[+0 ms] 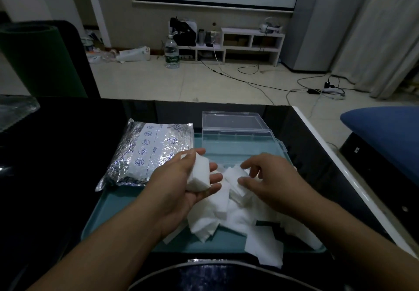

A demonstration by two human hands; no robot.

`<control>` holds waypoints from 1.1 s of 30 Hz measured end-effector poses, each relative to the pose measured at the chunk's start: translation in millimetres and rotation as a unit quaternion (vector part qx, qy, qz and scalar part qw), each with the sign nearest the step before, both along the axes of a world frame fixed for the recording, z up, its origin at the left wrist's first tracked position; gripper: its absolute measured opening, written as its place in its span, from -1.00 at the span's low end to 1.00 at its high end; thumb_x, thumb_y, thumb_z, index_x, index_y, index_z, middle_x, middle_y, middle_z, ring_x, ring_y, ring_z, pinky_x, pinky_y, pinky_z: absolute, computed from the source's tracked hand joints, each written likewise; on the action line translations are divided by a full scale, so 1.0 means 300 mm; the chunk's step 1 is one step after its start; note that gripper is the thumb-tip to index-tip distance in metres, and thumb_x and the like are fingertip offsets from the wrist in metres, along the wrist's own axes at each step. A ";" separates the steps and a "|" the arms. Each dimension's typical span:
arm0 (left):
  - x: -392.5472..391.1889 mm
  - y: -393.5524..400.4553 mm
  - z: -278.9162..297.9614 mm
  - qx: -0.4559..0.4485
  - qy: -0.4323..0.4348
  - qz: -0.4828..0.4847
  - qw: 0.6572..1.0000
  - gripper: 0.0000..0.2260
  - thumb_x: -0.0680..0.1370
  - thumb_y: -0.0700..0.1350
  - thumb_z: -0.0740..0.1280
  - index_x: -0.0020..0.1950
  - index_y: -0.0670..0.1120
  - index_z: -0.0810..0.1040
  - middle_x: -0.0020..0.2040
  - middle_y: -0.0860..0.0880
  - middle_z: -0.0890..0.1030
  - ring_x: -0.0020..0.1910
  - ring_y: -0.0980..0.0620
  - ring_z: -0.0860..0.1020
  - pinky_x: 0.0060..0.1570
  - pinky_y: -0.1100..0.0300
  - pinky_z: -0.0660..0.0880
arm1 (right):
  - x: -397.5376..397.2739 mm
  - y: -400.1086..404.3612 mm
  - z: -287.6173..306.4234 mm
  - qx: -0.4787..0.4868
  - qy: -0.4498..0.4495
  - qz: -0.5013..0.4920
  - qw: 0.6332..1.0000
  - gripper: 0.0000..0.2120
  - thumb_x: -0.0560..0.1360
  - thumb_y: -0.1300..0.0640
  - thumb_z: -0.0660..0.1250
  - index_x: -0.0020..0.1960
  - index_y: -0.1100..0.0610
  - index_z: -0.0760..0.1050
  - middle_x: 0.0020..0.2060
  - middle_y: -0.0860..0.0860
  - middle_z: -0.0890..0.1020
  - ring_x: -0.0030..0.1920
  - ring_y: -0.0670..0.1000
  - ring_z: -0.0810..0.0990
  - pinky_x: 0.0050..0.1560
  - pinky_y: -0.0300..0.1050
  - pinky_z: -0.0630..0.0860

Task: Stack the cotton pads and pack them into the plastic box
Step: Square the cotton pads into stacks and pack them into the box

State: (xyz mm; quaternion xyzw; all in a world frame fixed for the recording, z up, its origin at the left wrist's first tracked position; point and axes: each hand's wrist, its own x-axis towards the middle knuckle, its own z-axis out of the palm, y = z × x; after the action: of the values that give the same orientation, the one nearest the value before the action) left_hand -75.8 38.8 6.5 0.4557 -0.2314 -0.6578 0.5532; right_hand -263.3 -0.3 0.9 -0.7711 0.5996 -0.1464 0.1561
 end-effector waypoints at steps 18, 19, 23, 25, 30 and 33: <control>-0.045 0.015 -0.007 -0.036 0.004 -0.006 0.999 -0.77 0.66 -0.11 0.16 0.12 -0.14 0.59 0.12 -0.24 0.60 -0.02 -0.13 0.65 -0.13 -0.05 0.64 | 0.135 0.096 0.046 0.104 -0.446 -0.117 0.881 -0.88 0.40 0.25 0.51 -0.16 0.26 0.58 -0.42 0.04 0.60 -0.55 -0.21 0.47 -0.51 -0.34 0.39; -0.044 0.016 -0.010 -0.037 0.008 -0.007 0.999 -0.77 0.66 -0.10 0.17 0.13 -0.14 0.59 0.13 -0.25 0.60 0.01 -0.15 0.66 -0.09 -0.07 0.64 | 0.141 0.095 0.040 0.096 -0.454 -0.125 0.877 -0.87 0.40 0.25 0.51 -0.16 0.27 0.58 -0.44 0.03 0.60 -0.55 -0.21 0.47 -0.51 -0.34 0.39; -0.045 0.017 -0.015 -0.051 0.003 -0.016 0.999 -0.77 0.66 -0.10 0.17 0.16 -0.10 0.59 0.14 -0.28 0.61 0.04 -0.18 0.67 -0.04 -0.08 0.62 | 0.163 0.101 0.026 0.125 -0.494 -0.133 0.850 -0.86 0.42 0.29 0.49 -0.15 0.34 0.55 -0.40 -0.02 0.66 -0.56 -0.19 0.48 -0.53 -0.29 0.40; -0.048 0.016 -0.016 -0.055 -0.002 -0.015 0.998 -0.77 0.66 -0.10 0.17 0.15 -0.09 0.59 0.09 -0.27 0.64 0.01 -0.15 0.68 -0.05 -0.07 0.63 | 0.167 0.105 0.027 0.139 -0.509 -0.131 0.839 -0.87 0.42 0.30 0.48 -0.17 0.35 0.55 -0.26 0.04 0.71 -0.55 -0.20 0.49 -0.52 -0.29 0.40; -0.046 0.017 -0.008 -0.056 0.013 -0.025 0.998 -0.78 0.66 -0.12 0.16 0.15 -0.12 0.57 0.09 -0.29 0.64 0.03 -0.17 0.67 -0.06 -0.06 0.63 | 0.160 0.093 0.006 0.061 -0.409 -0.088 0.906 -0.86 0.43 0.16 0.49 -0.26 0.15 0.58 -0.28 -0.01 0.70 -0.36 -0.14 0.64 -0.37 -0.23 0.51; -0.028 0.001 -0.002 -0.043 0.013 0.018 0.999 -0.80 0.66 -0.12 0.17 0.14 -0.13 0.56 0.04 -0.29 0.63 -0.10 -0.13 0.69 -0.21 0.02 0.65 | 0.132 0.066 -0.004 -0.041 -0.295 -0.057 0.953 -0.81 0.46 -0.02 0.41 -0.29 0.03 0.60 -0.38 -0.08 0.64 -0.33 -0.11 0.60 -0.23 -0.02 0.56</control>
State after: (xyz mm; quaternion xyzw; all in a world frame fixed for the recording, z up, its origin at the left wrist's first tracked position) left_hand -84.1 39.2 5.9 0.4275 -0.2438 -0.6429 0.5869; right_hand -223.6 19.6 -0.3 -0.6638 0.5635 -0.4002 0.2858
